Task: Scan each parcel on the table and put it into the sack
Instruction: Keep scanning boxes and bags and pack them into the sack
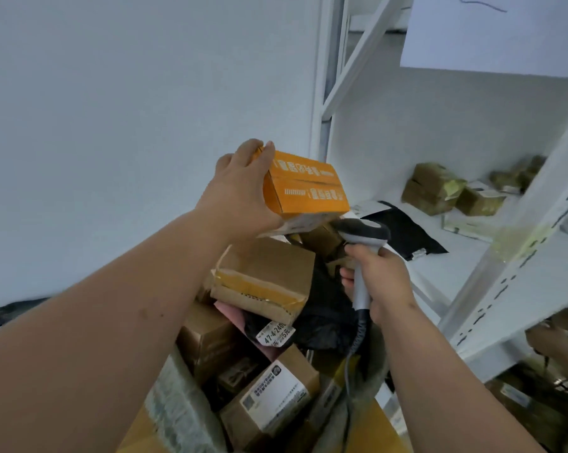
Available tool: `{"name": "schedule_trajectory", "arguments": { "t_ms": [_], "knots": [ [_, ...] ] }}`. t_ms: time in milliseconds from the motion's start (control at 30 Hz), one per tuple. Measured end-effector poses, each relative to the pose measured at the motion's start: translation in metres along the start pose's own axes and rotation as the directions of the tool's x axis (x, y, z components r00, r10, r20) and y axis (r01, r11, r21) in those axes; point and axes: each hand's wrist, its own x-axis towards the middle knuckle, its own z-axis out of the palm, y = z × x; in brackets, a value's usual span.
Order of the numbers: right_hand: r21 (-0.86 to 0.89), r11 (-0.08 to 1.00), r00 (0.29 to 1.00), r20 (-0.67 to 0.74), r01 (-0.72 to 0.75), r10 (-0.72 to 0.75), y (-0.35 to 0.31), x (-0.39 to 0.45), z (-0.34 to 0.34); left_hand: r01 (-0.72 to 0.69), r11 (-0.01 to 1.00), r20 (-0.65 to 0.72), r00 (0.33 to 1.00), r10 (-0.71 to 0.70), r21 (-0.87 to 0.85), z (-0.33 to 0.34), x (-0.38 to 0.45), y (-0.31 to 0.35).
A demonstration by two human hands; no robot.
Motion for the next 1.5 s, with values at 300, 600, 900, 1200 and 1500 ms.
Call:
{"name": "schedule_trajectory", "arguments": {
  "t_ms": [300,600,900,1200,1500],
  "knots": [
    [-0.166,0.980,0.989,-0.076,0.113,-0.127,-0.013,0.035,0.034,-0.142,0.990,0.406,0.904,0.134,-0.009,0.053,0.063,-0.053],
    [-0.277,0.956,0.995,0.052,0.094,-0.083,0.002,0.051,0.072,0.231,0.894,0.450,0.892,-0.037,-0.384,0.089,0.067,-0.080],
    [-0.296,0.950,0.995,0.022,0.100,-0.098,0.004,0.045,0.071,0.475,0.686,0.439,0.864,-0.246,-0.551,0.070,0.040,-0.093],
    [-0.249,0.952,0.982,0.102,0.178,-0.157,-0.004,-0.008,0.044,0.469,0.713,0.204,0.879,-0.430,-0.521,0.032,-0.029,-0.071],
    [-0.209,0.956,0.948,0.285,0.206,-0.142,-0.011,-0.089,0.039,0.512,0.780,0.113,0.854,-0.508,-0.360,0.009,-0.112,-0.057]
  ]
}}
